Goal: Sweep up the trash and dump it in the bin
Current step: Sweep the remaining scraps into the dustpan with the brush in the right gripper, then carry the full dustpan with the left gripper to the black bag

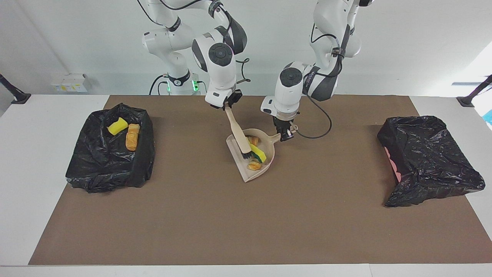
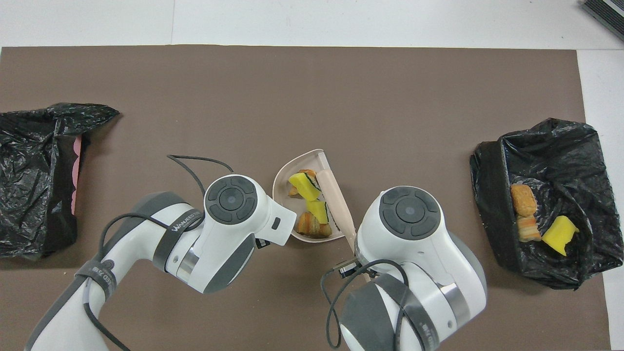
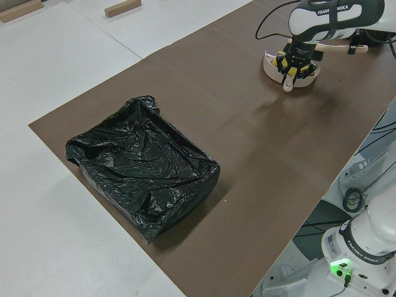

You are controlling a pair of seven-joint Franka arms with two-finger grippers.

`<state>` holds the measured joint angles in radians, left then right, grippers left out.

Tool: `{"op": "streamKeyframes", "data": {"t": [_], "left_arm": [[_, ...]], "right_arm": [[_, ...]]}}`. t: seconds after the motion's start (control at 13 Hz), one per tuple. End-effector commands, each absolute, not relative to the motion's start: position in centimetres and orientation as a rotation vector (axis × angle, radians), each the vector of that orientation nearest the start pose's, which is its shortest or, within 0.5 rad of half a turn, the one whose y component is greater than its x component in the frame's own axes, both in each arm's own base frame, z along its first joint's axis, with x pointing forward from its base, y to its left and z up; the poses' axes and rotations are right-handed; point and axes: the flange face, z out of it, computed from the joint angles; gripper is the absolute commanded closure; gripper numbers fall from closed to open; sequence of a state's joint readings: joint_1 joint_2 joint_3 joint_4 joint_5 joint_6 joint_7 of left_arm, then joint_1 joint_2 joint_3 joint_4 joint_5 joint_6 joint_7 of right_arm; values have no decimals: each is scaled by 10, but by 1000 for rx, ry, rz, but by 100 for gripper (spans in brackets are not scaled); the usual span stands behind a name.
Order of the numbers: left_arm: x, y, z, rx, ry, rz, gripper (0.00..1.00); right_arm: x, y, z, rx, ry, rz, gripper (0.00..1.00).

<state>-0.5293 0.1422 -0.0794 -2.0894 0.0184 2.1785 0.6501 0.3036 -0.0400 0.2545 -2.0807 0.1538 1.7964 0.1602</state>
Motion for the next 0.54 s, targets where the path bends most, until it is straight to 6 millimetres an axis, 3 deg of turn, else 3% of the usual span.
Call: {"op": "streamKeyframes", "data": {"t": [0.0,0.23,0.46], "left_arm": [[482,-291,354,-2476,1932,45,100],[497,-270,354,-2461,1957,3,100],[506,-255,359,-2458,1977,-20,100]], "right_arm": [[410,282,448,-3037,-423,449,100],[406,281,455,-3046,-403,454,100],[386,302,461,-3078,-338,433,100]]}}
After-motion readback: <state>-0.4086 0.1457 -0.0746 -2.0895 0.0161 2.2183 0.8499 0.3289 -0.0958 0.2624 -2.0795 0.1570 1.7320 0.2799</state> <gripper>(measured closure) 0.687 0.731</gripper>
